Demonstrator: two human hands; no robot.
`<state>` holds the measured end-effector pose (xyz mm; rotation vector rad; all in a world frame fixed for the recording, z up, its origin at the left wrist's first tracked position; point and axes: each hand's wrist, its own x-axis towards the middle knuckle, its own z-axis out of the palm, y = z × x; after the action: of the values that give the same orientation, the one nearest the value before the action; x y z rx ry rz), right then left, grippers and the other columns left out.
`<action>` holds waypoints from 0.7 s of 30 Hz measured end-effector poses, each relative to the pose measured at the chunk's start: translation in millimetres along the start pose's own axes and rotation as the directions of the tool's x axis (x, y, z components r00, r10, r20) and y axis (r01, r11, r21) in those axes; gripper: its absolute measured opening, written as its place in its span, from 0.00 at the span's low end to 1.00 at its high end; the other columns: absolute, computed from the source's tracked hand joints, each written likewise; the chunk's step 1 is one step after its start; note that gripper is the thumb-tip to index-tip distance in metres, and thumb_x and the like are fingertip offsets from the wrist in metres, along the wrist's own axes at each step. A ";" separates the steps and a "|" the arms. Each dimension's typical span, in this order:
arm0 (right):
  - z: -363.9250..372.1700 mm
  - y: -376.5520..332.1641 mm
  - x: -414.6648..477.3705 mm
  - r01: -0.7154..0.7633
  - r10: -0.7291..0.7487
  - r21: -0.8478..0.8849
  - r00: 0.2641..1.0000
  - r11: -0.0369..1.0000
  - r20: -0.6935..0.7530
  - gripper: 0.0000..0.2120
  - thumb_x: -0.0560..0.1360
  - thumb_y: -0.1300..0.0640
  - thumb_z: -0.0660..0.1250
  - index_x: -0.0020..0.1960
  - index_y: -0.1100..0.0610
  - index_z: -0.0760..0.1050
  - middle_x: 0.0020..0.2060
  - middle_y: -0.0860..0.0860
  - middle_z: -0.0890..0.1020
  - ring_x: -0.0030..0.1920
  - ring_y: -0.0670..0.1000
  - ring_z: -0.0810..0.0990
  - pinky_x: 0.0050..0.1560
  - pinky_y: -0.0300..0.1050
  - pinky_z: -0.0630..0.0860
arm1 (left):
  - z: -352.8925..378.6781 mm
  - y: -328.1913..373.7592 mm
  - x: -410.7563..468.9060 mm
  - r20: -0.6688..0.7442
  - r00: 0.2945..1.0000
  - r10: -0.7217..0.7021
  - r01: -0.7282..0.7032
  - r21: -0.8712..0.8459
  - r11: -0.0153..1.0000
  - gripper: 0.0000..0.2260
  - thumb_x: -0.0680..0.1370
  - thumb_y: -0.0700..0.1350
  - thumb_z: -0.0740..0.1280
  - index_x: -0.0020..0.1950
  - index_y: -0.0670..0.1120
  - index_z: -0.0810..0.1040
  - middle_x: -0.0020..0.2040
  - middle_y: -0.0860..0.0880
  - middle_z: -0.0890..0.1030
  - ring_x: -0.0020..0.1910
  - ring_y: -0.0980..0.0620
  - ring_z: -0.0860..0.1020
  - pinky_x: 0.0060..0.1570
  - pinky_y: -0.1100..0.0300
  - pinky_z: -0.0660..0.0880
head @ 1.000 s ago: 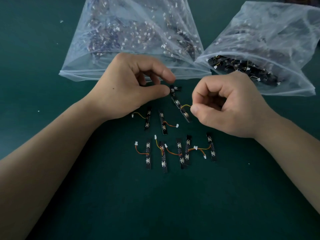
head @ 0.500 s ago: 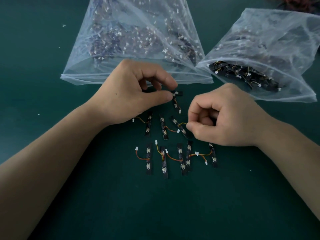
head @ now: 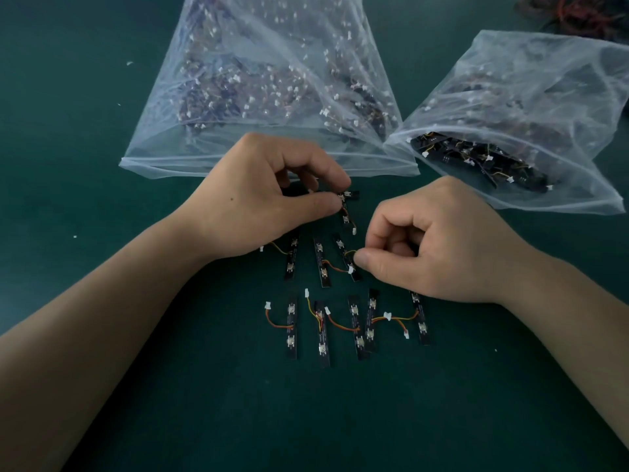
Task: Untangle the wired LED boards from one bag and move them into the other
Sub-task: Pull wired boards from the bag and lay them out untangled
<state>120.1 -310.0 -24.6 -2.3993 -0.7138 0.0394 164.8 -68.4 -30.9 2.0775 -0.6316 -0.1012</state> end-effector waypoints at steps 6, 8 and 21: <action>-0.3 2.7 0.0 0.038 -0.039 0.053 0.999 0.998 0.024 0.10 0.74 0.45 0.75 0.37 0.47 0.82 0.27 0.44 0.80 0.30 0.48 0.79 0.32 0.33 0.66 | -0.6 -1.4 0.2 0.000 1.000 0.008 -0.008 -0.004 1.000 0.06 0.75 0.50 0.78 0.51 0.58 0.86 0.43 0.59 0.85 0.41 0.60 0.81 0.45 0.57 0.78; -0.6 4.9 0.4 0.042 -0.040 0.129 0.999 0.991 -0.021 0.11 0.77 0.46 0.73 0.38 0.49 0.83 0.29 0.45 0.81 0.29 0.50 0.79 0.29 0.39 0.69 | -0.5 -1.9 0.4 0.000 1.000 0.011 -0.011 -0.004 1.000 0.06 0.75 0.51 0.77 0.51 0.60 0.86 0.43 0.58 0.85 0.40 0.58 0.80 0.45 0.56 0.77; 4.6 5.2 4.5 -0.033 0.029 -0.031 0.992 0.999 -0.119 0.08 0.75 0.40 0.72 0.46 0.43 0.84 0.30 0.43 0.78 0.34 0.46 0.78 0.32 0.35 0.67 | -1.5 -2.7 1.5 -0.022 1.000 -0.011 0.010 -0.044 0.999 0.05 0.76 0.52 0.74 0.51 0.61 0.86 0.46 0.55 0.86 0.41 0.39 0.81 0.45 0.45 0.78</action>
<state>125.5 -308.5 -30.7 -2.4212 -0.6268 -0.1020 167.5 -66.8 -32.0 2.0368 -0.6004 -0.0969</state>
